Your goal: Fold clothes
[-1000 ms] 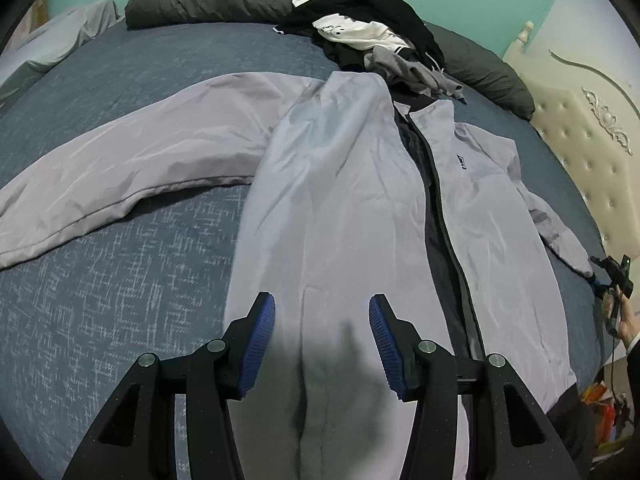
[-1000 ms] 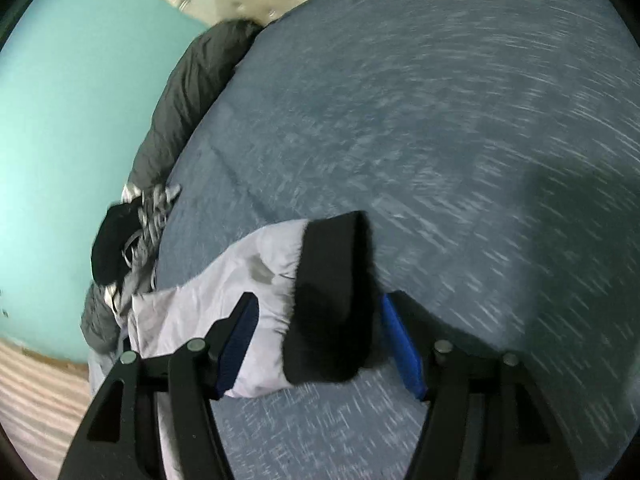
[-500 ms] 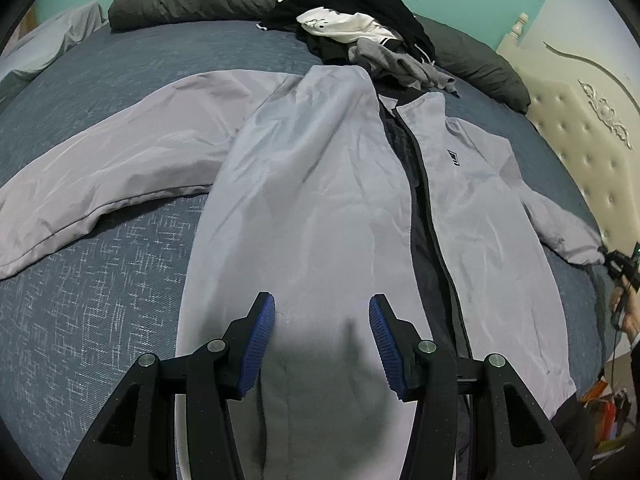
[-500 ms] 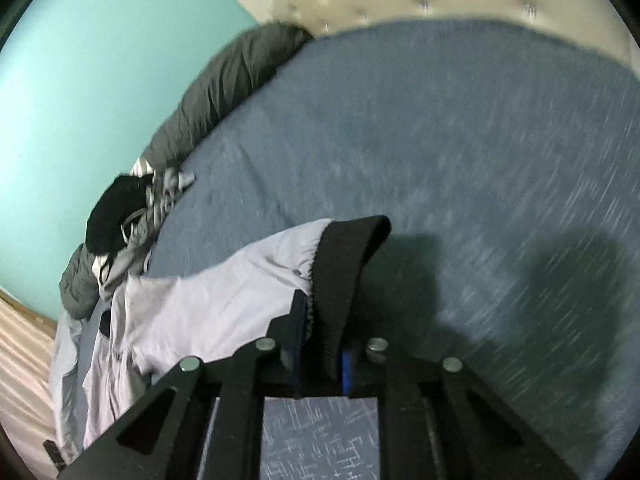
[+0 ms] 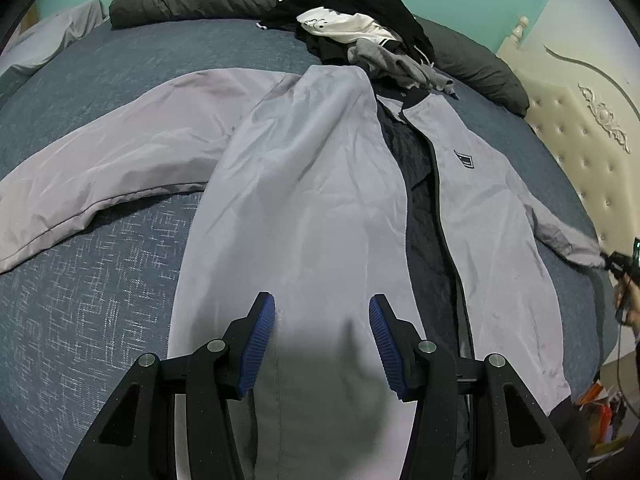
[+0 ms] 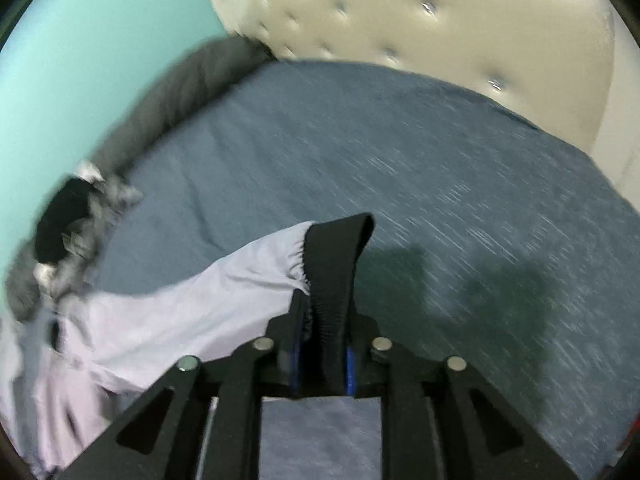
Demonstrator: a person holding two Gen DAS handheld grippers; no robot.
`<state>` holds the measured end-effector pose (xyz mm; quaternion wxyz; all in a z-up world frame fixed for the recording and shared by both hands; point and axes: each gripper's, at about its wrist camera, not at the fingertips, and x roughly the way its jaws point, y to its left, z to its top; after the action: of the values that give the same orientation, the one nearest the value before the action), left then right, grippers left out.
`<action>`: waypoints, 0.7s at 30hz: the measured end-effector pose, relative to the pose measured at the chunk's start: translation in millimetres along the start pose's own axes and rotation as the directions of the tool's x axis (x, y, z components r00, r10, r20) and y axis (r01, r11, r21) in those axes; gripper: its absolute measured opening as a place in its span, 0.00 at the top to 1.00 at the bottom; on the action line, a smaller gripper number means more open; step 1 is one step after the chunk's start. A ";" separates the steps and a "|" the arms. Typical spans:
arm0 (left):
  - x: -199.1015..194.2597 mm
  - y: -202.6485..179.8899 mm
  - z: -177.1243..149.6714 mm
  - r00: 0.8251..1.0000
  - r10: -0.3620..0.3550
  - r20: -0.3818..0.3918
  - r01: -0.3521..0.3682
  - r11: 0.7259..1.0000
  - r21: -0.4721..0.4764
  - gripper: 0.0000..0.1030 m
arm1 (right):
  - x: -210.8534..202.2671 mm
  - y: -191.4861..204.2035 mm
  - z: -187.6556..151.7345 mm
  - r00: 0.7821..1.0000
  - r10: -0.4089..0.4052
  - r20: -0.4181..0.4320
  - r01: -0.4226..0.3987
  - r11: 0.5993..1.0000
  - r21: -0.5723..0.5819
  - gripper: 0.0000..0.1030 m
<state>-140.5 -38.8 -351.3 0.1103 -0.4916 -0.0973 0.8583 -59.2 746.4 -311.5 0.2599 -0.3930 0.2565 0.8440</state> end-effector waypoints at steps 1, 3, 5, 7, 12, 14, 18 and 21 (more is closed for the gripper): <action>-0.5 -0.3 1.1 1.000 -0.001 0.000 0.001 1.000 0.004 0.48 | 0.1 -0.5 -3.8 0.999 -0.043 0.008 0.043 0.999 -0.009 0.75; -1.1 -1.3 3.5 1.000 -0.004 0.001 0.004 1.000 0.010 0.48 | -8.6 -0.9 -10.1 0.989 -0.133 0.063 0.134 0.991 -0.007 0.71; 0.6 -5.3 6.9 1.000 -0.013 0.004 0.013 1.000 0.012 0.48 | -21.0 0.7 -14.5 0.982 -0.148 0.118 0.148 0.989 0.013 0.69; 3.8 -11.6 10.6 1.000 -0.024 0.005 0.024 1.000 0.018 0.48 | -32.1 13.3 -19.2 0.984 -0.093 0.152 0.092 0.996 0.013 0.65; 13.1 -30.8 17.1 0.999 -0.052 0.000 0.052 0.998 0.044 0.48 | -40.1 77.7 -46.3 0.981 0.146 0.126 -0.143 0.989 -0.030 0.55; 18.5 -37.6 20.4 0.999 -0.053 -0.009 0.054 0.997 0.057 0.48 | -39.7 113.6 -63.5 0.962 0.261 0.083 -0.259 0.965 -0.042 0.52; 32.8 -49.2 30.6 0.999 -0.038 -0.032 0.041 0.996 0.084 0.48 | -34.4 185.7 -111.7 0.901 0.433 0.019 -0.432 0.901 -0.035 0.51; 46.3 -56.5 41.9 0.999 -0.022 -0.048 0.027 0.994 0.103 0.48 | -28.4 230.4 -147.8 0.868 0.496 -0.034 -0.497 0.867 -0.025 0.48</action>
<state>-194.3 26.0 -352.9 0.1484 -0.5042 -0.0561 0.8489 -112.6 476.6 -318.8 0.0245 -0.3291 0.3385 0.8812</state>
